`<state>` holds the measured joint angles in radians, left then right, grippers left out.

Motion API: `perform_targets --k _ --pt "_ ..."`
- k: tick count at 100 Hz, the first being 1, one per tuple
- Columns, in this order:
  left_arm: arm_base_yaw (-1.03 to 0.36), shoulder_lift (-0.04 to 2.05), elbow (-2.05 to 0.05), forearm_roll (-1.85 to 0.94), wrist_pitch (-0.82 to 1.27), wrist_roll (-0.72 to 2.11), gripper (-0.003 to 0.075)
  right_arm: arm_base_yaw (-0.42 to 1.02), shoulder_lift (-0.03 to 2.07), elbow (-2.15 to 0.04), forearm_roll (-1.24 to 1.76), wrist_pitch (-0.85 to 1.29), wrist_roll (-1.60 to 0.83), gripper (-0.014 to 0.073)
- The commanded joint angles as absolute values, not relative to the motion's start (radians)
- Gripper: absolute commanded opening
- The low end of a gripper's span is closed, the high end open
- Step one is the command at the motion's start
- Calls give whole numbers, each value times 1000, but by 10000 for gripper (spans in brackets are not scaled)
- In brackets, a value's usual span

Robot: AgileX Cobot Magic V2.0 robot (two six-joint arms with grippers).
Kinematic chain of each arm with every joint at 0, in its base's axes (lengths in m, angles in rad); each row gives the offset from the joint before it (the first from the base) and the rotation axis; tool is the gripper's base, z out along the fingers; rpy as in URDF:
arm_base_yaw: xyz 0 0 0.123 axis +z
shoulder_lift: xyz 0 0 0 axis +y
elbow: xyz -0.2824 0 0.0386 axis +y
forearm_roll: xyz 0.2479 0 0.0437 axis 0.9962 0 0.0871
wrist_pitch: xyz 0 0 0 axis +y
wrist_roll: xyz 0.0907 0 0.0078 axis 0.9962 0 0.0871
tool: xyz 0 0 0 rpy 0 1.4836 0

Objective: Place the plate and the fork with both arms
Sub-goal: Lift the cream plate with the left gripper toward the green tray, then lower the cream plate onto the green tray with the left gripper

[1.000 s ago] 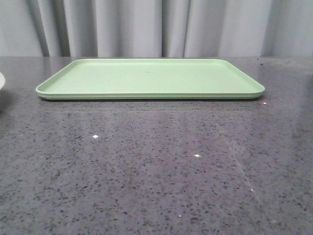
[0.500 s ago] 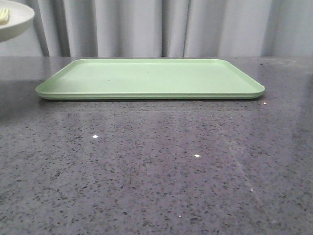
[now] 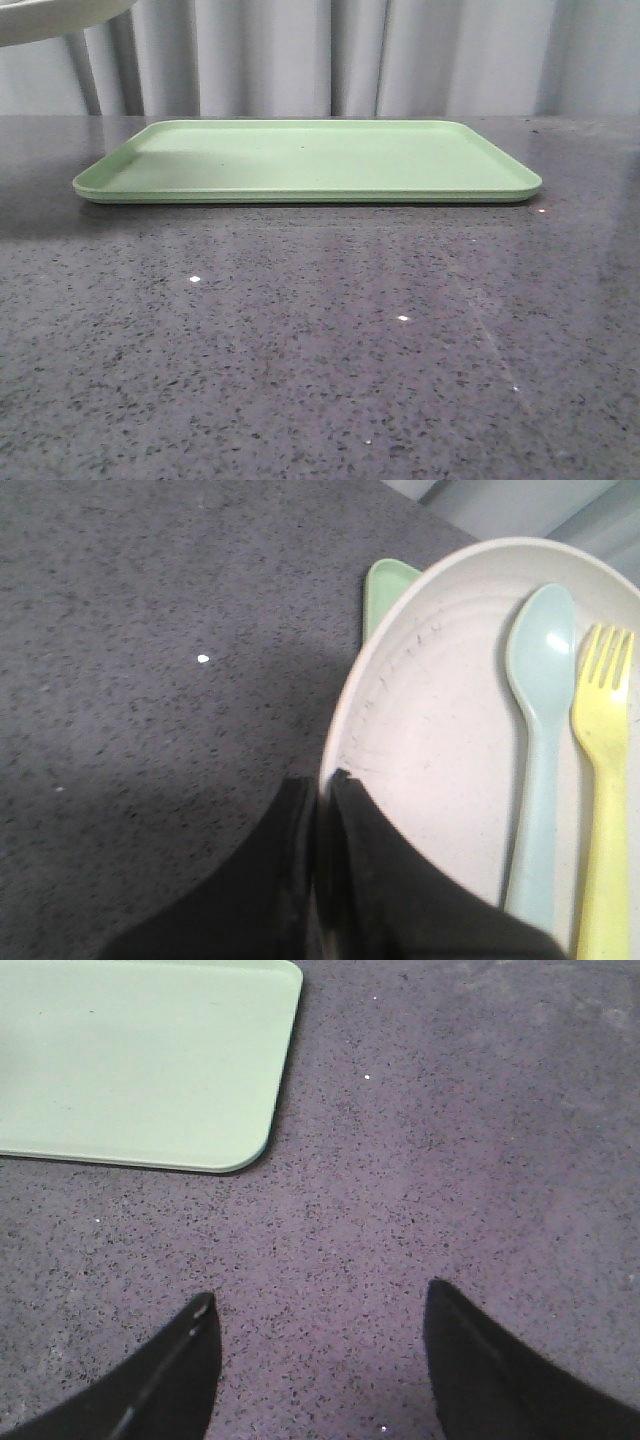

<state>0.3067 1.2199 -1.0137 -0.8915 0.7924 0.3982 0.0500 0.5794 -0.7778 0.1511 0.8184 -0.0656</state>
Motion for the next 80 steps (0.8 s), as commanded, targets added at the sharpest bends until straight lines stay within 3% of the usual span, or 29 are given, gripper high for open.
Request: perform_targets --k 1,45,80 --pt "233 1224 -1053 -988 693 381 -21 45 590 -812 154 756 -70 457" --pt "-153 1482 -1138 -990 420 289 -21 45 590 -812 154 756 -70 457" --pt "-257 1665 -1316 -975 347 192 -21 45 590 -812 154 762 -70 457"
